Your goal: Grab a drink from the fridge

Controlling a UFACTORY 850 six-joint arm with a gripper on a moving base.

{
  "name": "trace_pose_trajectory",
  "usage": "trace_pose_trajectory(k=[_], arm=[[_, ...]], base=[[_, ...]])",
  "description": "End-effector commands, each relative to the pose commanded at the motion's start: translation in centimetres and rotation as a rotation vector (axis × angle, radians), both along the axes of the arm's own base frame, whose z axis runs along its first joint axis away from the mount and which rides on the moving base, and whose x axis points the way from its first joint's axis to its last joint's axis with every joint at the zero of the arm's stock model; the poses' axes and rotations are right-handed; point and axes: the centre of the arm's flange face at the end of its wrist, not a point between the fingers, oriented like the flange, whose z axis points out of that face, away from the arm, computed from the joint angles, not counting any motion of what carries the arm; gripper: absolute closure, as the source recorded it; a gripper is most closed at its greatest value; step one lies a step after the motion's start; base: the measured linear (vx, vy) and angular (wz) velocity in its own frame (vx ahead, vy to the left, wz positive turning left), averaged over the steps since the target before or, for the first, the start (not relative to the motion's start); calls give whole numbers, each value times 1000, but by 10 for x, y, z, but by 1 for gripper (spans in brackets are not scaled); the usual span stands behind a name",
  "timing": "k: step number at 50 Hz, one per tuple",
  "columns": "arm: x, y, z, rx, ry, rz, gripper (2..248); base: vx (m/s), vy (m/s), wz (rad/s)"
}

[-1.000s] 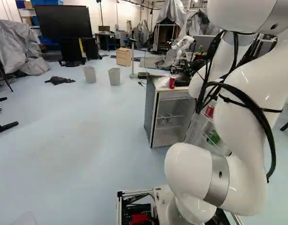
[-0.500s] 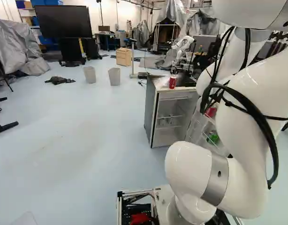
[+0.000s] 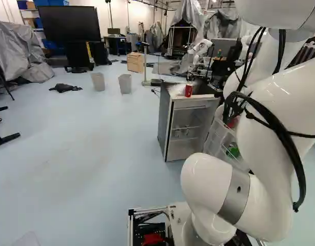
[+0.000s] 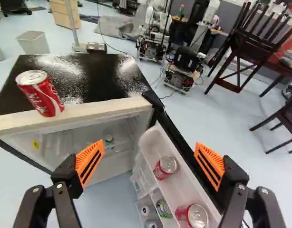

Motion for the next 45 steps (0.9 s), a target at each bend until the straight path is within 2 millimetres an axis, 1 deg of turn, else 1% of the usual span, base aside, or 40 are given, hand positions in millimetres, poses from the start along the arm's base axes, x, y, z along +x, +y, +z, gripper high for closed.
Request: trace_pose_trajectory(k=[19,45], arm=[[-18,-30,12,33,71,-136,3],[-31,-72,28,136,143,-339,3]], base=[[0,0,0],[0,0,0]])
